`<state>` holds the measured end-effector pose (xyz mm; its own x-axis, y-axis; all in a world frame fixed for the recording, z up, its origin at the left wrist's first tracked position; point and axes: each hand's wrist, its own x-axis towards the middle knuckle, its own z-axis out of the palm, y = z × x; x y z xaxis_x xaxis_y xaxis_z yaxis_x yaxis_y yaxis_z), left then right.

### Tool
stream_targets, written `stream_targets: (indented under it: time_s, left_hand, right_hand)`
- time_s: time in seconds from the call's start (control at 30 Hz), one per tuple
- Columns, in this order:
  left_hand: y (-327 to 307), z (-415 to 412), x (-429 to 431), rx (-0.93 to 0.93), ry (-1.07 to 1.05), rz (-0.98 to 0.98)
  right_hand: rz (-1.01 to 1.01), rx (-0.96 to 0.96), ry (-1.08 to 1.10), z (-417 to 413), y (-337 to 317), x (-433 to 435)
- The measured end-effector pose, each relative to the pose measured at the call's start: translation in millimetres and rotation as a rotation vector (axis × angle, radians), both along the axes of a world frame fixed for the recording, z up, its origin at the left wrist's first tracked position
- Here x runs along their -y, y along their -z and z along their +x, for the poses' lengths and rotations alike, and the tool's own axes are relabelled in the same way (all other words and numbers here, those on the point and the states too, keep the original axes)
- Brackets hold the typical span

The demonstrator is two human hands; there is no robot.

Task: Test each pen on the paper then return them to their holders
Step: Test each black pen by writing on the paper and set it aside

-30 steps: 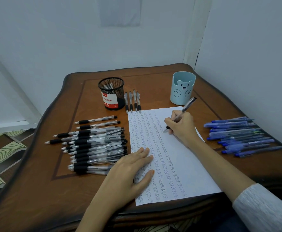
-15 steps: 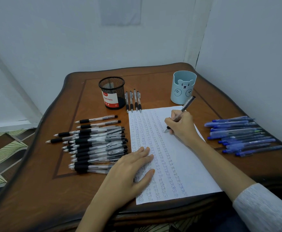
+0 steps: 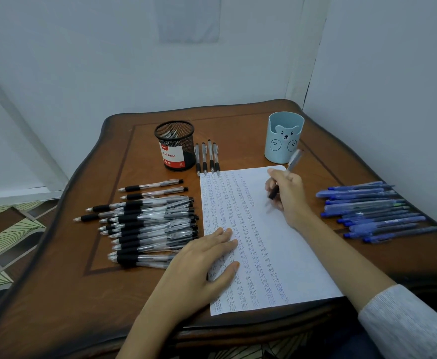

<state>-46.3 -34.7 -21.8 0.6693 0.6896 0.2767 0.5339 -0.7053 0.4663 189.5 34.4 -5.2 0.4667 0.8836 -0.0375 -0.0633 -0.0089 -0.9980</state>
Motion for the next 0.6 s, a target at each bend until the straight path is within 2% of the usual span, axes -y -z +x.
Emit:
stream_targets:
  time_s: [0.2,0.33,0.6]
  left_hand:
    - [0,0,0,0.001,0.001,-0.003]
    - [1,1,0,0.005,-0.003,-0.001]
    - [0,0,0,-0.010,-0.009,-0.001]
  right_hand:
    - [0.063,-0.033,-0.078,5,-4,8]
    - [0.057,0.071,-0.103,7,-5,14]
    - [0.030,0.160,-0.137,2,-5,15]
